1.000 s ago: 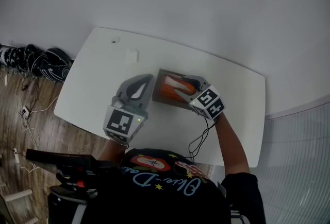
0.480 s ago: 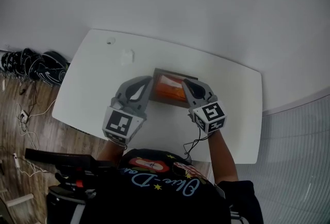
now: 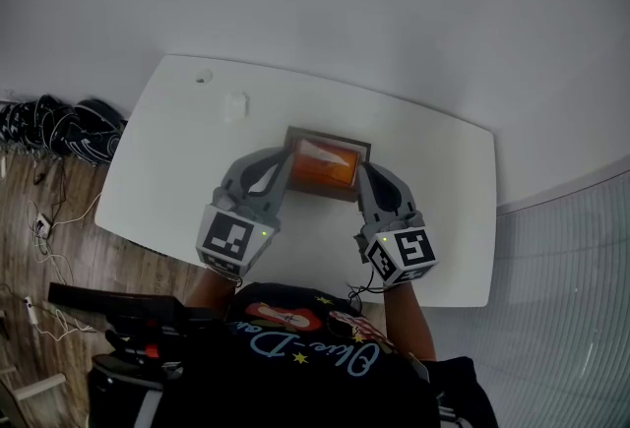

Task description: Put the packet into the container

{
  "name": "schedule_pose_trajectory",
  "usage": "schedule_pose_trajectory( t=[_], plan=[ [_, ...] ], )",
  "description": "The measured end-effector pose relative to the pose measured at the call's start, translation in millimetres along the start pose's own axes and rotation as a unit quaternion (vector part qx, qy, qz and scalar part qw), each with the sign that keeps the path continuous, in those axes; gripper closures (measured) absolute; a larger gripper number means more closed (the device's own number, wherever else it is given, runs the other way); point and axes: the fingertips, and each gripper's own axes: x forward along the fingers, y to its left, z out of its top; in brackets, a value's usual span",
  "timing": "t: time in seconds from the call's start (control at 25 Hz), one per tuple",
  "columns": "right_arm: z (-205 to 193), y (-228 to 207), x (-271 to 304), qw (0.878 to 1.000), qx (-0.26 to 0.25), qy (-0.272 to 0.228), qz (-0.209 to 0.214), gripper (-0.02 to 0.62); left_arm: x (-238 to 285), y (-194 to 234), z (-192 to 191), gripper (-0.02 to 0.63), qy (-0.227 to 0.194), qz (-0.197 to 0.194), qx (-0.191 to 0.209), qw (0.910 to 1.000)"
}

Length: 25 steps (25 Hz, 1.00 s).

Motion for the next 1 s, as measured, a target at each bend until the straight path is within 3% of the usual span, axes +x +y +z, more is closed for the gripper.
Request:
schedule_pose_trajectory(
  t=[1.0],
  plan=[
    [15.4,0.7,-8.9,0.999,-0.021,-0.029,-0.011,0.580,4.3,-2.7,-2.1,0.597,-0.001,-0.001,-0.001,1.0000]
  ],
)
